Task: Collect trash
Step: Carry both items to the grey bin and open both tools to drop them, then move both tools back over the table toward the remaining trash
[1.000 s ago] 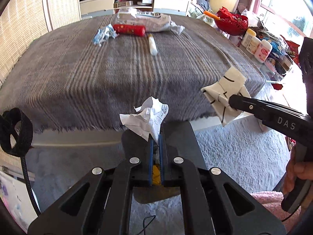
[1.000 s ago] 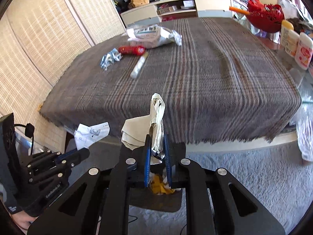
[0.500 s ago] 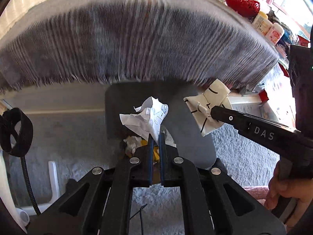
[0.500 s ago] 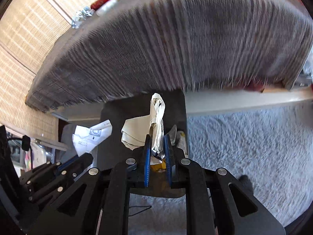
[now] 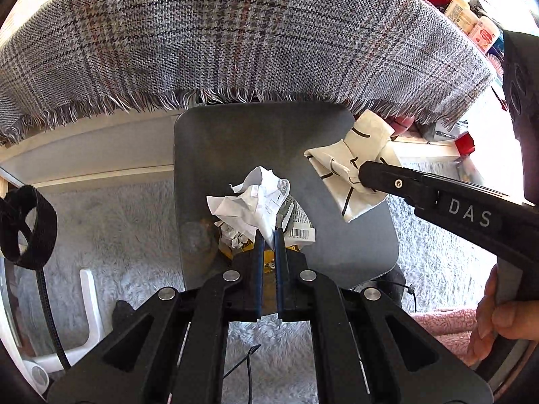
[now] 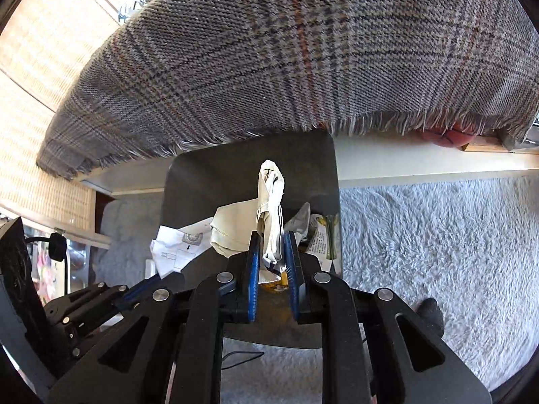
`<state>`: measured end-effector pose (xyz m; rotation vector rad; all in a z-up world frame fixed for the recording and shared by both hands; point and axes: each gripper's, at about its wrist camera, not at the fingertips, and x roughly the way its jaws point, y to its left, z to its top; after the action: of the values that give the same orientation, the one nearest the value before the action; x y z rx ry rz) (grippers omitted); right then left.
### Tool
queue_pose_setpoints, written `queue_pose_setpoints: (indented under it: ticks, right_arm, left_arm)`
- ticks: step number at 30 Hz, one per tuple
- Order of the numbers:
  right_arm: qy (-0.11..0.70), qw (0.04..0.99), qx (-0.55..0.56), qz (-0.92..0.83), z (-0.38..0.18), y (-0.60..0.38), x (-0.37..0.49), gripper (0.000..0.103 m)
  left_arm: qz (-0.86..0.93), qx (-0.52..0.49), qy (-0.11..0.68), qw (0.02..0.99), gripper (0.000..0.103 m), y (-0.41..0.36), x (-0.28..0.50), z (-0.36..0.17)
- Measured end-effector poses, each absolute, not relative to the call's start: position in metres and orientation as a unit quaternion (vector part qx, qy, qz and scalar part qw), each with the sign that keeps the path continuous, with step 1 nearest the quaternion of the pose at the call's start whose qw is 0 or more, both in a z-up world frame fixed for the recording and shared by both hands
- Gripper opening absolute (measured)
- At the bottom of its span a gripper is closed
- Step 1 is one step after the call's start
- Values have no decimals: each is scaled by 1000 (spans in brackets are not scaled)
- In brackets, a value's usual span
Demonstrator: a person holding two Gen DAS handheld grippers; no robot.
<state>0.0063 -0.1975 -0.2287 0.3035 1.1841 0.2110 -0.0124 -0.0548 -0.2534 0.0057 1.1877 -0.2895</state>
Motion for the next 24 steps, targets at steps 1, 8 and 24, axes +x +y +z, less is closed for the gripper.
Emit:
queue_pose_setpoints:
  ticks: [1,8,24]
  right_arm:
    - [553,814,145,99,-228,-198,6,18]
    - [540,824,152,77,-219,-205,6,60]
    - [530,833,150,58,-205,-219,9,99]
  left_arm:
    - [-135,3,558,819,7,-55,-12,-253]
    - [-119,2,552,826,40,-52,-12,-247]
    - [-95,12,528,844,91,-43,-16,-221]
